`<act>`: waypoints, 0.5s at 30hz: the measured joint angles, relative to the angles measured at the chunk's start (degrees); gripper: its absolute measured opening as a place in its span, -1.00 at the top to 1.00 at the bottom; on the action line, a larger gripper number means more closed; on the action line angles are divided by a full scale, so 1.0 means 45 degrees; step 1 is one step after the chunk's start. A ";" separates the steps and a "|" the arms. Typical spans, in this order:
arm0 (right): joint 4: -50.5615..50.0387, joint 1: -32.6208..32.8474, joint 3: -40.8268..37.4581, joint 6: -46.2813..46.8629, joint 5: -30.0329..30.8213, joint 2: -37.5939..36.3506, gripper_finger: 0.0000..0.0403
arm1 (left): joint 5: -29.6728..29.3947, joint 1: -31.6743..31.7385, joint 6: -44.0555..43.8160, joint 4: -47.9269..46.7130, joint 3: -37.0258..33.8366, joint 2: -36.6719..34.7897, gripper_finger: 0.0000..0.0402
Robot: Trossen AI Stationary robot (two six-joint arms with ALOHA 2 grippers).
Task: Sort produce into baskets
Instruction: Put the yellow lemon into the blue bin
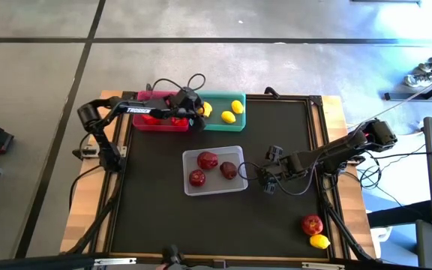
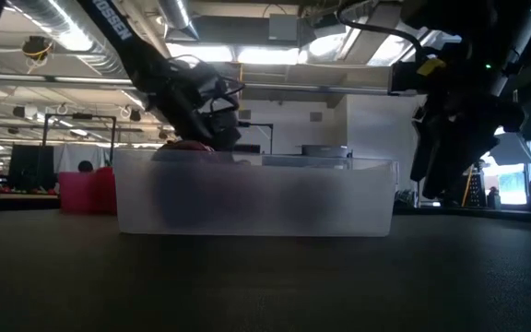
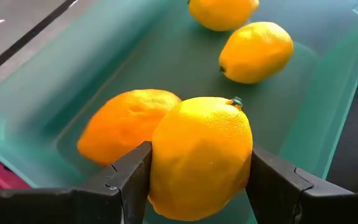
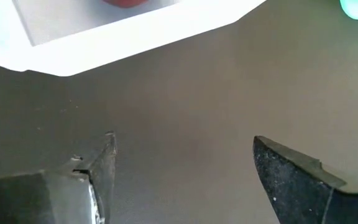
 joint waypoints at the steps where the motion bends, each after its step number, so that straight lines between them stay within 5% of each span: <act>1: 0.0002 0.0000 0.0002 -0.0023 0.0000 0.0005 -0.49 | -0.0017 0.0000 0.0012 0.0000 0.0000 0.0031 -0.06; 8: 0.0004 0.0000 0.0003 -0.0044 0.0000 0.0010 -0.49 | -0.0111 -0.0005 0.0664 -0.0013 0.0000 0.0044 -0.10; 15: -0.0001 0.0000 0.0004 -0.0053 -0.0039 0.0015 -0.49 | -0.0255 -0.0083 0.0425 -0.0123 0.0005 0.0044 -0.40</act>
